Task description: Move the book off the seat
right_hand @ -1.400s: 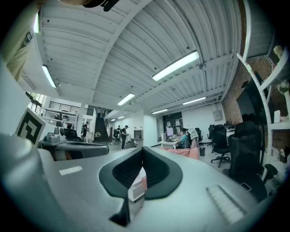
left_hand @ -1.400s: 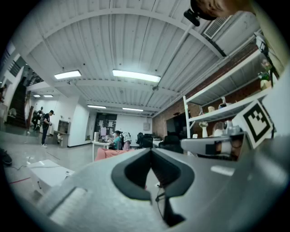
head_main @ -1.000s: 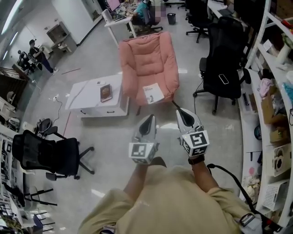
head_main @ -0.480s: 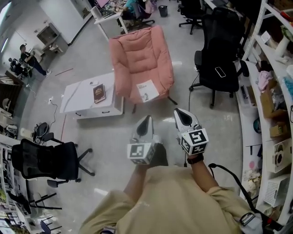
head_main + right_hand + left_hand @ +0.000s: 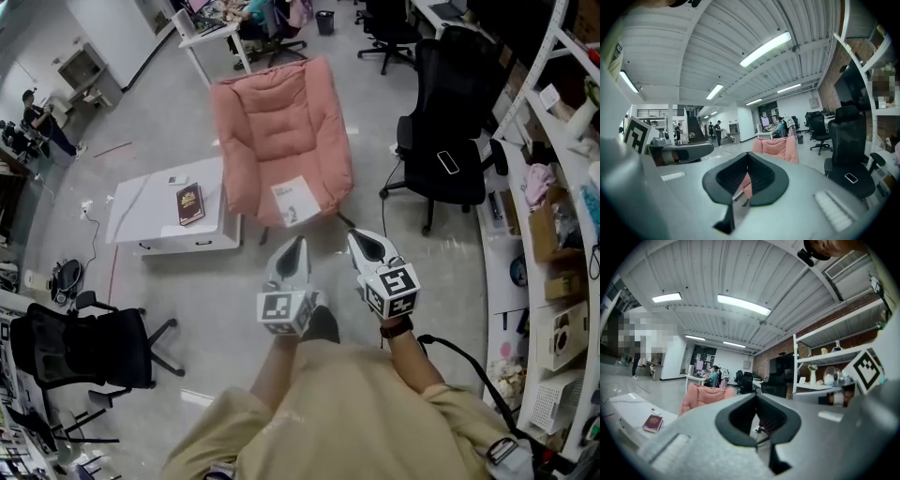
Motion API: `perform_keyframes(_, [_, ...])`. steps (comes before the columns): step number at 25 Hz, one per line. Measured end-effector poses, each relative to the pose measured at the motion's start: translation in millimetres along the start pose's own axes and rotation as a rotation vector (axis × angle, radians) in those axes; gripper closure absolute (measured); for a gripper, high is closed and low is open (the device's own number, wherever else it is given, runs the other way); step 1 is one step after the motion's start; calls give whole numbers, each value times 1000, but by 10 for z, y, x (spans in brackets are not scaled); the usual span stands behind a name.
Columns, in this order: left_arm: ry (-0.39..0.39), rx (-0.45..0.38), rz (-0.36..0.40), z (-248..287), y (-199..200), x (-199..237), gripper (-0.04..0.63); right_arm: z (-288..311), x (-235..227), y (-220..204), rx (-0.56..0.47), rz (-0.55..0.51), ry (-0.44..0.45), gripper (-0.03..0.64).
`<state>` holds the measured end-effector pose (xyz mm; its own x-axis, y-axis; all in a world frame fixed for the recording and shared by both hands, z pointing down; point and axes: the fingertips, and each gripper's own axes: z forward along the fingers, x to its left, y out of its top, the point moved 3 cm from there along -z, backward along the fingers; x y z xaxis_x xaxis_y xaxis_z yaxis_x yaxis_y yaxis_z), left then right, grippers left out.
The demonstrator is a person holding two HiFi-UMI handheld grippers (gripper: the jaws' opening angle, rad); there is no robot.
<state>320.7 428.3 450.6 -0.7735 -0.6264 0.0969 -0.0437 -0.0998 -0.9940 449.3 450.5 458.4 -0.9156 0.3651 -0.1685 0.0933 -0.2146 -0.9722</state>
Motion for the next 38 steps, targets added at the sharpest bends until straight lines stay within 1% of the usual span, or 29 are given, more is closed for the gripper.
perform_keyframes(4, [-20, -6, -12, 349, 152, 474, 592, 568, 15, 188, 3, -6, 8, 611])
perform_keyframes(9, [-41, -15, -59, 820, 226, 1021, 592, 1240, 93, 274, 45, -41, 33, 611])
perform_keyframes(14, [-61, -12, -61, 1205, 179, 1432, 592, 1836, -49, 282, 86, -36, 26, 611])
perform_keyframes(18, [-34, 25, -75, 1301, 42, 1901, 592, 2288, -72, 306, 68, -8, 54, 611])
perform_keyframes(20, [-11, 50, -104, 1299, -128, 2141, 592, 2474, -53, 220, 77, 10, 68, 611])
perform_keyframes(22, [12, 80, -143, 1304, -299, 2342, 592, 2635, -71, 61, 113, 46, 74, 611])
perform_keyframes(24, [34, 116, -180, 1308, -454, 2496, 592, 2757, -119, -134, 156, 101, 75, 611])
perform_keyframes(26, [63, 153, -235, 1301, -651, 2645, 592, 2864, -172, -341, 194, 161, 79, 611])
perform_keyframes(30, [108, 225, -354, 1298, -1153, 2914, 592, 3126, -291, -760, 247, 297, 94, 611])
perform_keyframes(34, [146, 316, -443, 1394, -1727, 3139, 591, 3482, -447, -1172, 298, 413, 130, 603])
perform_keyframes(36, [161, 376, -477, 1467, -2040, 3230, 570, 3642, -545, -1405, 331, 470, 128, 592])
perform_keyframes(38, [165, 434, -520, 1579, -2342, 3303, 552, 3798, -664, -1660, 385, 554, 107, 570])
